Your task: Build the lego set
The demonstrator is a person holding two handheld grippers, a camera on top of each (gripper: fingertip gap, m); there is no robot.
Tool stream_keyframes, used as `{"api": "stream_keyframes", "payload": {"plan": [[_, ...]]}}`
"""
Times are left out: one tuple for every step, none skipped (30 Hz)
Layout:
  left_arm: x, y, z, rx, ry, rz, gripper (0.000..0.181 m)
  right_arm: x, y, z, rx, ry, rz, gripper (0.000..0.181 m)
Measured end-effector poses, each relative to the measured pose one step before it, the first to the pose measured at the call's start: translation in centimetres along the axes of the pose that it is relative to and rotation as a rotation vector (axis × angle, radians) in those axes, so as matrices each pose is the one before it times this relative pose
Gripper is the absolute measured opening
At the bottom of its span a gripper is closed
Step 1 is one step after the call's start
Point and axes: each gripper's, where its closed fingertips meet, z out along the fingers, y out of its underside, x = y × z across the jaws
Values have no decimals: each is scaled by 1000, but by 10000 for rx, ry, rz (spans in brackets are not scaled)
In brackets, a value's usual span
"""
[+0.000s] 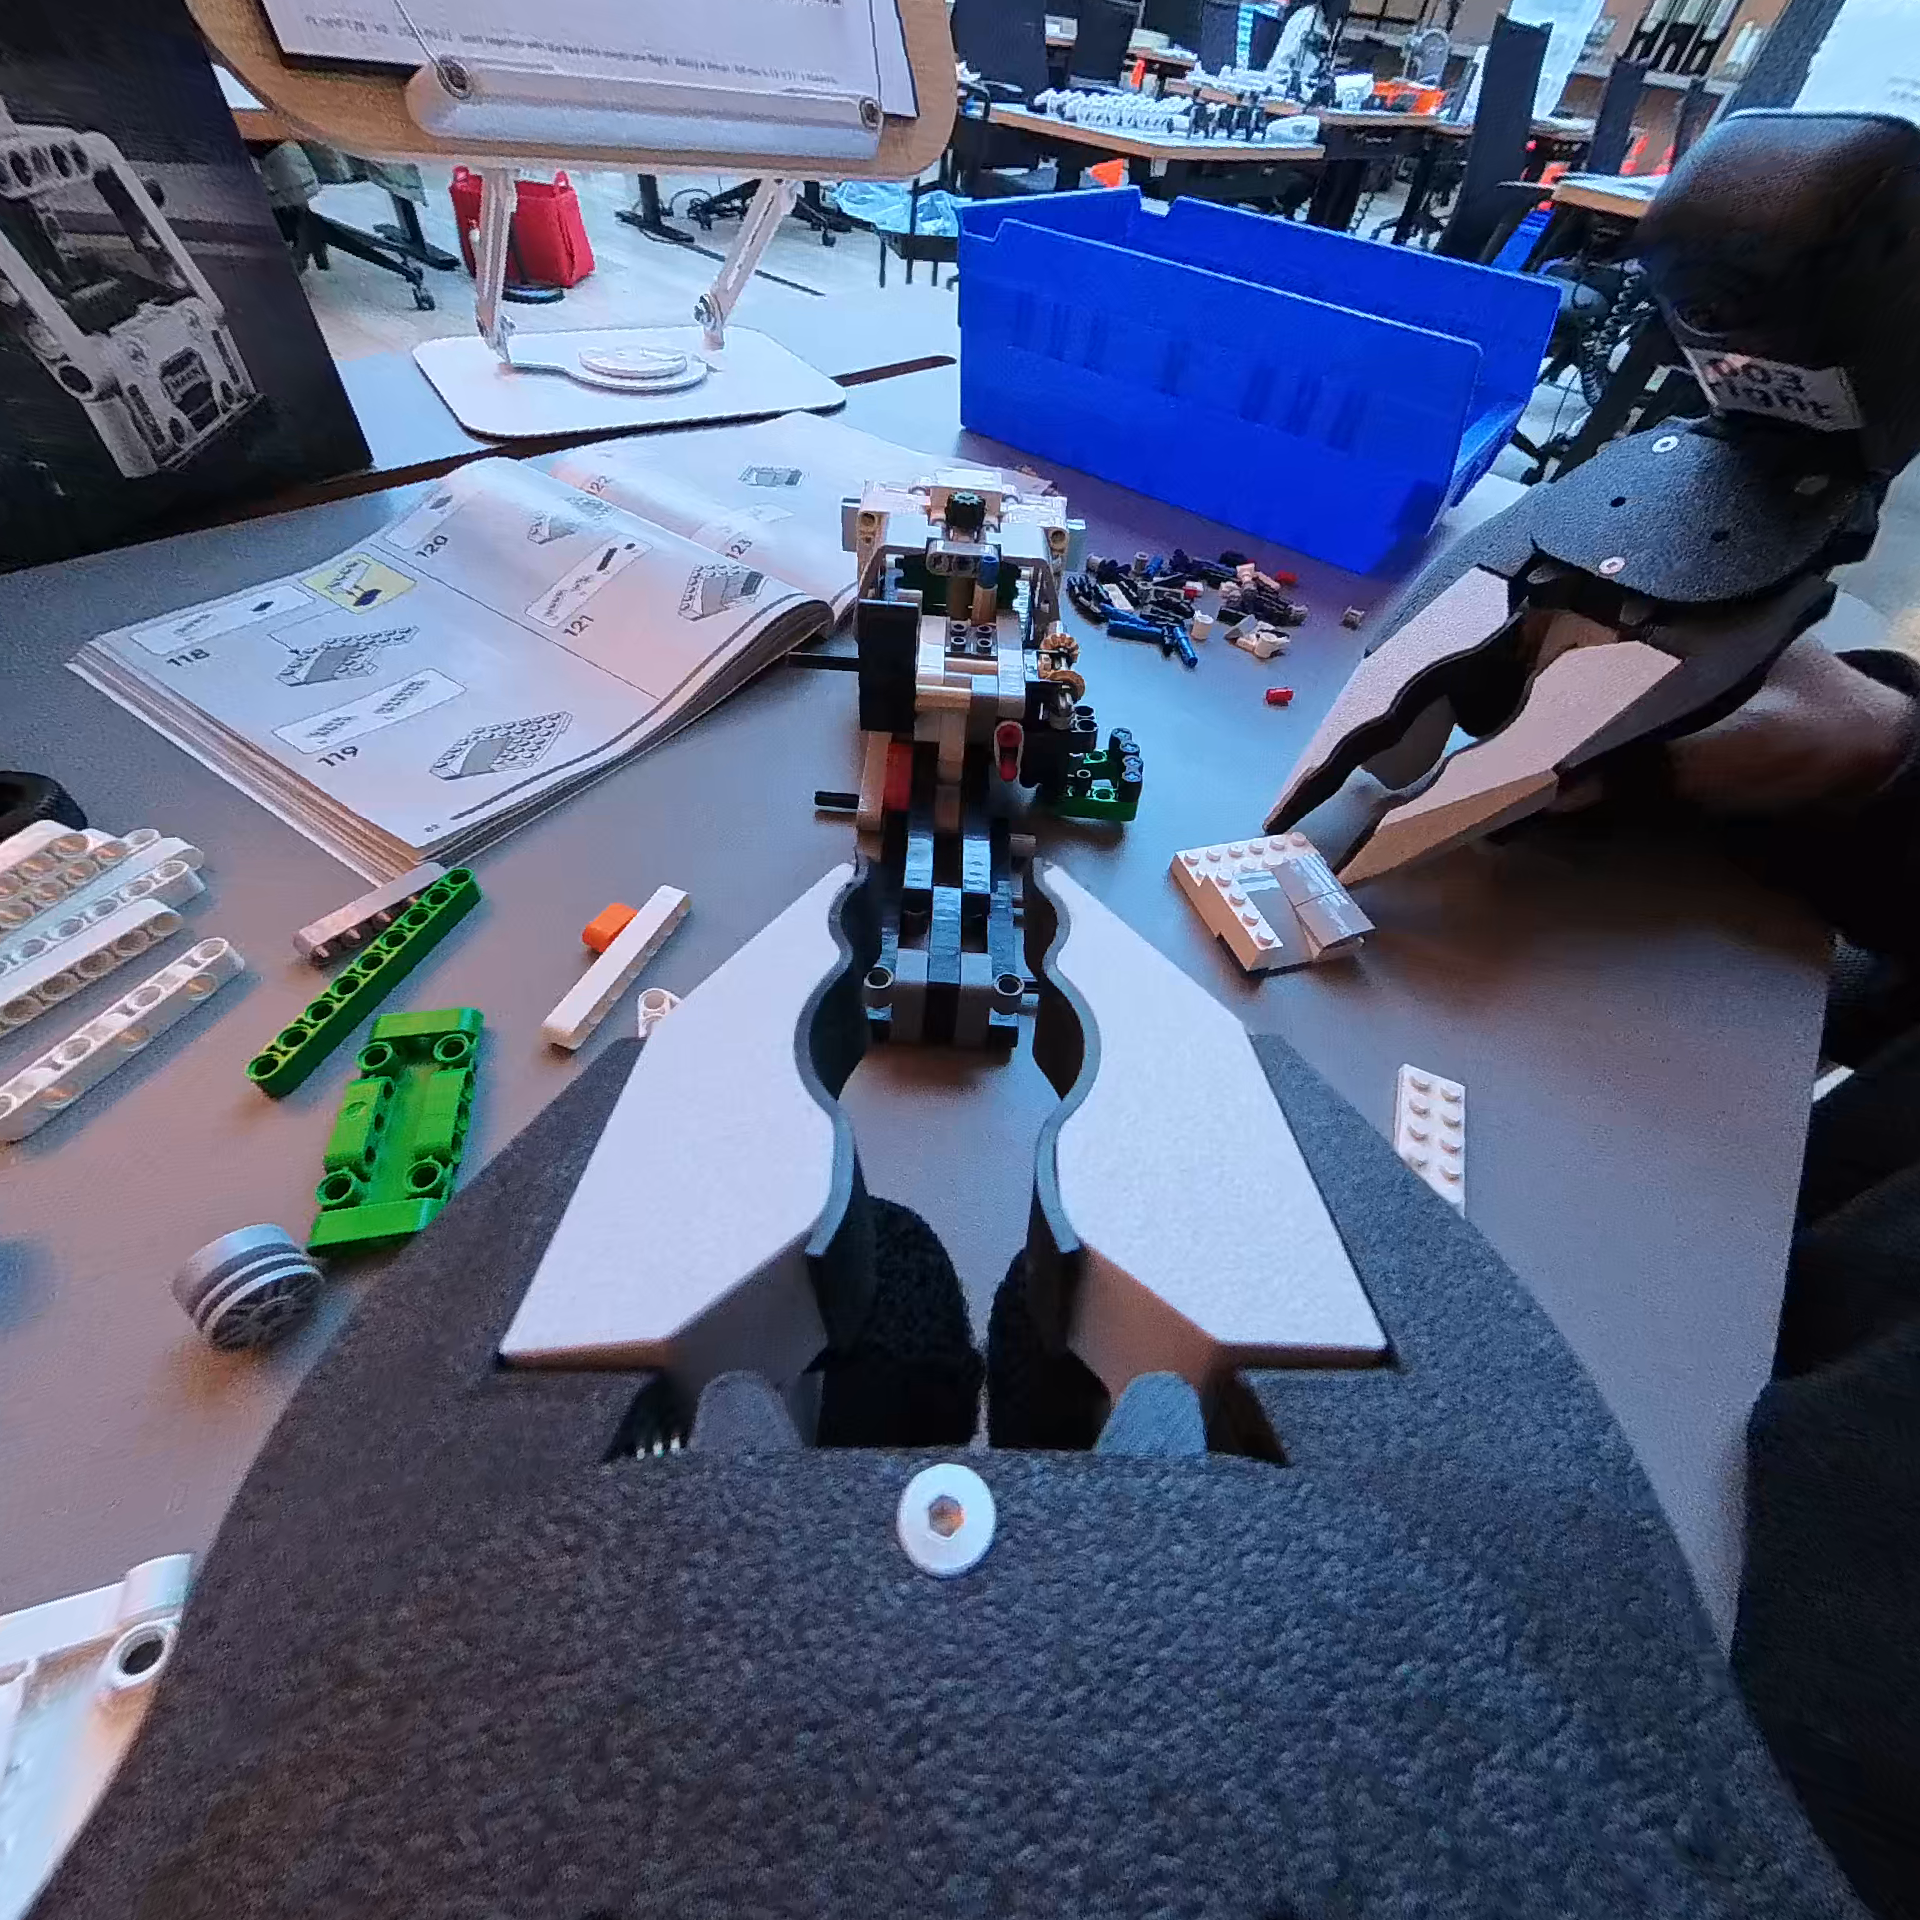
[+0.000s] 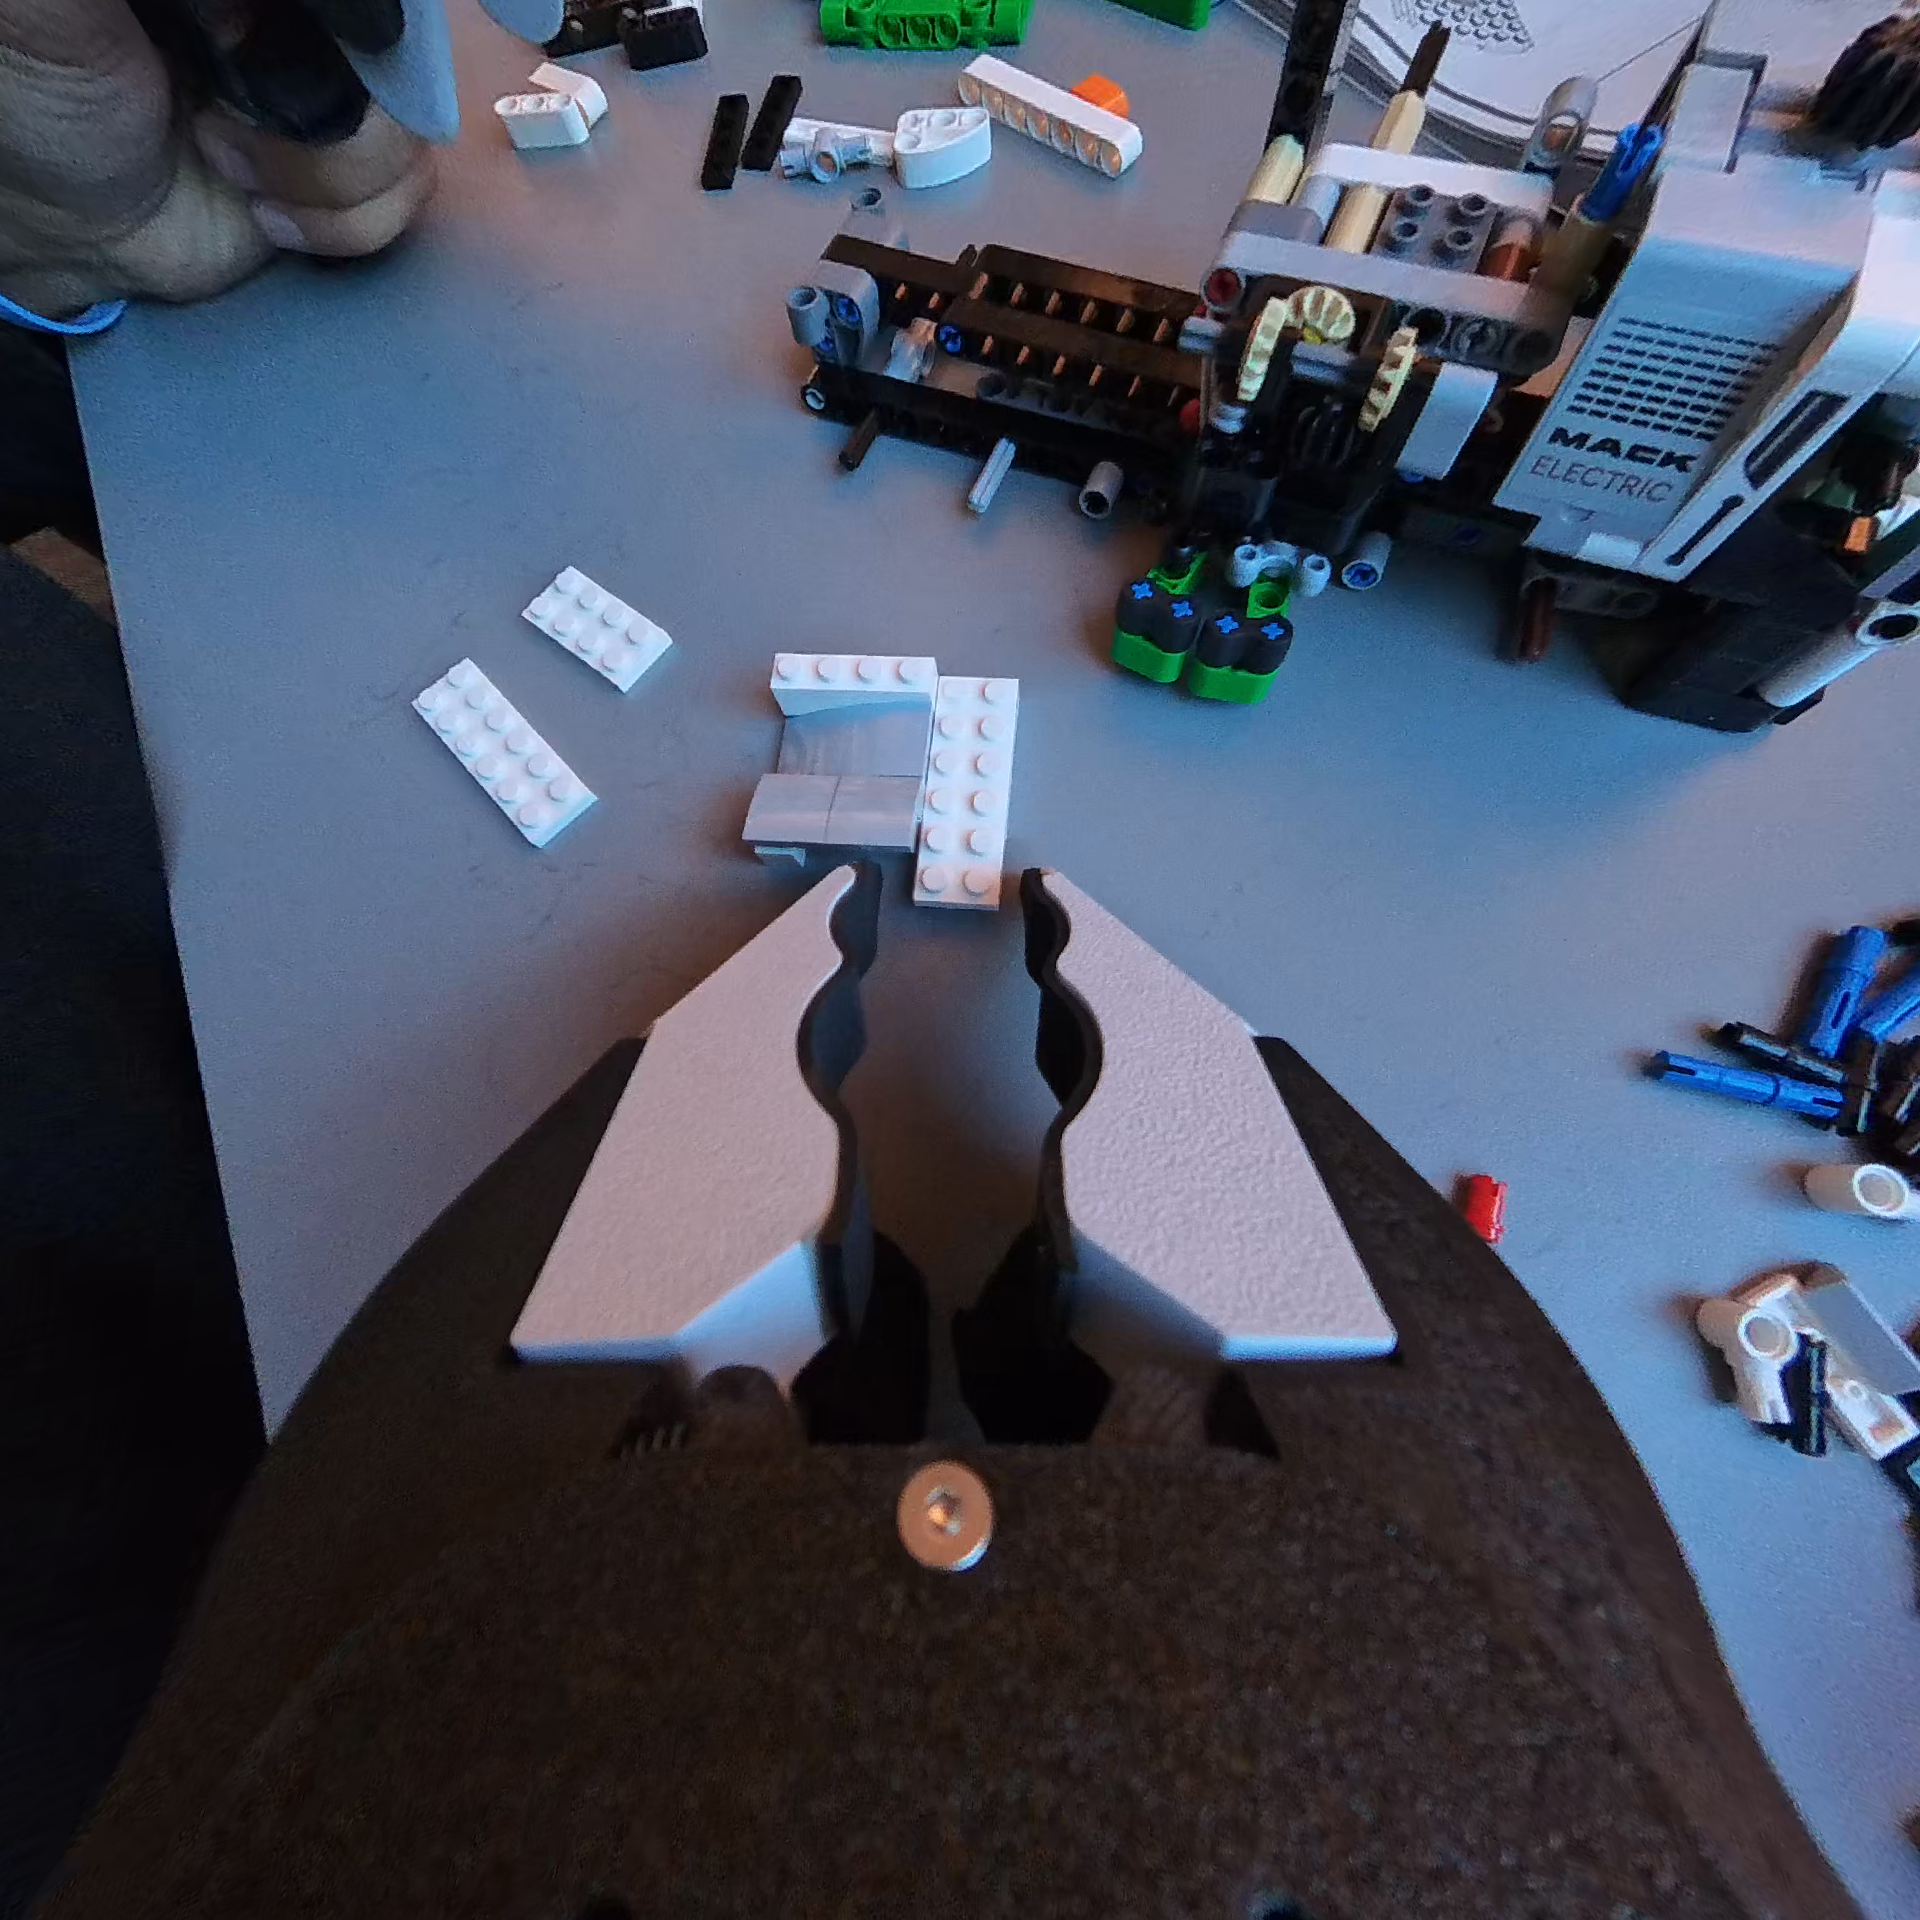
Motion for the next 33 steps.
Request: {"api": "stream_keyframes", "payload": {"plan": [[-3, 80, 67, -60, -36, 35, 25, 0, 9, 7, -6, 36, -50, 27], [-10, 92, 76, -65, -40, 38, 25, 0, 10, 3, -6, 35, -37, 27], [-2, 70, 55, -49, -43, 48, 25, 10, 6, 6, -5, 35, -34, 27], [-9, 18, 9, -9, -55, 61, 25, 6, 5, 6, -5, 32, -35, 27], [-1, -26, -10, 24, -60, 66, 25, 5, 12, -1, -6, 33, -37, 27], [1, -29, -34, 31, -47, 59, 25, 0, 7, 5, -6, 40, -42, 27], [14, -28, -18, 24, -31, 43, 25, 8, 7, 7, -8, 46, -53, 27], [6, -5, -6, 8, -12, 24, 25, -9, 16, 14, -8, 47, -58, 27], [14, 23, 20, -15, 5, 5, 25, 14, 1, 10, -7, 44, -47, 27], [12, 34, 31, -28, 12, -5, 26, 17, 6, 1, -5, 36, -29, 27], [8, 32, 24, -25, 10, -3, 26, 12, 10, 8, -3, 23, -16, 27], [15, 20, 14, -11, 7, 7, 26, 14, -1, 3, -1, 15, -2, 27], [28, 0, 0, 2, 6, 15, 26, 18, 3, -4, 0, 8, 4, 26], [26, -4, -6, 7, 6, 17, 26, 19, -3, 3, 0, 6, 4, 26], [34, -3, -7, 6, 10, 13, 25, 17, 9, 6, -1, 12, 0, 26], [23, -9, -4, 9, 7, 9, 25, 12, -1, 3, -1, 14, -3, 25], [4, -28, -18, 20, 1, 9, 25, 6, -2, 3, -1, 8, -5, 25], [15, -20, -23, 23, 3, 9, 25, 2, 6, 10, -1, 5, -6, 25], [17, -25, -27, 21, 2, 7, 25, 8, 2, -3, 0, 0, 1, 25], [14, -28, -18, 20, 0, 8, 25, 4, -4, 4, 0, -4, 7, 25], [11, -17, -16, 19, -1, 9, 25, 0, 0, 0, 0, 0, 1, 25], [8, -19, -22, 14, -2, 10, 25, 8, 1, 0, -1, 4, -2, 25], [11, -3, 1, 3, -1, 10, 25, 17, 3, 13, -1, 8, -3, 25], [16, 19, 14, -10, 1, 9, 25, 7, -2, 3, -1, 10, -3, 25], [16, 27, 26, -20, 0, 9, 25, 18, 3, -4, 0, 7, 1, 25], [9, 22, 29, -25, -4, 13, 26, 7, 3, 11, 1, 1, 11, 25], [26, 36, 37, -30, -2, 20, 26, 44, -6, 2, 3, 1, 35, 24], [38, 54, 52, -40, 11, 28, 25, 100, -22, 11, 7, 4, 95, 22], [81, 56, 51, -50, 20, 45, 25, 213, -64, 36, 18, 21, 222, 21], [120, 70, 58, -55, 35, 74, 25, 299, -82, 53, 17, 44, 326, 17], [203, 61, 62, -56, 63, 112, 25, 248, -93, 55, 12, 12, 319, 16], [377, 82, 89, -72, 153, 171, 25, 104, -68, 8, 9, -29, 209, 16], [720, 126, 151, -112, 339, 276, 27, 188, -119, -63, 87, 76, 112, 16]]}}
